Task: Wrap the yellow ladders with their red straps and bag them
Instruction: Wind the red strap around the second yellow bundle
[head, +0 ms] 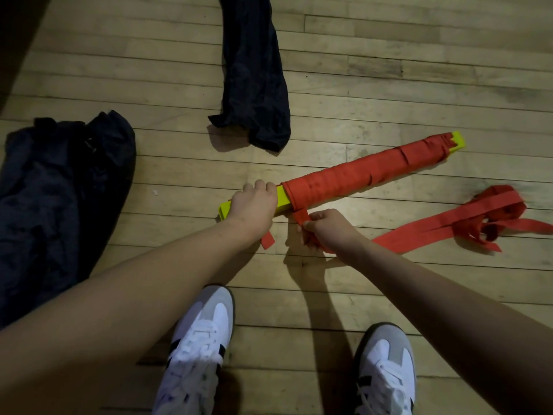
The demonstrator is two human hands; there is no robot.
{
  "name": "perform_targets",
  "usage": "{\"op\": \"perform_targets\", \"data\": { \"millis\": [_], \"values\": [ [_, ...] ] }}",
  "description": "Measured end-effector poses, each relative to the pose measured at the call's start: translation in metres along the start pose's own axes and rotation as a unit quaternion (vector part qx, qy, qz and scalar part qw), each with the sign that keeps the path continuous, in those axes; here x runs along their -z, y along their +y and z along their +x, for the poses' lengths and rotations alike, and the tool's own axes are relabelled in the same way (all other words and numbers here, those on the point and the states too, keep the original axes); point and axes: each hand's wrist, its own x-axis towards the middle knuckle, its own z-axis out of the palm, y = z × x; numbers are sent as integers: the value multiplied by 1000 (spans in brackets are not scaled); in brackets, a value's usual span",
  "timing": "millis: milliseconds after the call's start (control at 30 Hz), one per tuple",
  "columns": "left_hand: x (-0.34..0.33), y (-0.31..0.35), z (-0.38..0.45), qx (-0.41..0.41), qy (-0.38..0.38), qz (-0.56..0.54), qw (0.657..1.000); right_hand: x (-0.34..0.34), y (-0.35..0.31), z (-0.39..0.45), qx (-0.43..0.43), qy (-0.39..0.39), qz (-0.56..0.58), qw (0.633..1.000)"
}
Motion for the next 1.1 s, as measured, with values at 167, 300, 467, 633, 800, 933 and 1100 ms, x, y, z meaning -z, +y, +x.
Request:
{"op": "perform_targets", "data": {
  "millis": [167,300,467,633,800,933,1100],
  "values": [
    [8,4,11,7,5,-1,1000,3,-4,5,2,15,39,999],
    [14,8,16,9,48,38,998,2,-7,7,-5,-12,95,995],
    [-1,16,0,-46,68,69,994,3,2,12,-29,-29,134,990],
    [-26,9,-27,-143,103,18,984,0,19,10,-50,-28,119,991],
    [-22,16,-34,-121,11,-82,989,8,32,1,-59,-58,158,984],
    [-12,20,-29,-96,-34,-114,988,13,28,1,-79,-82,182,977],
    [-4,20,-21,-57,-47,-140,987,16,28,-1,-141,-111,186,966]
  ]
}}
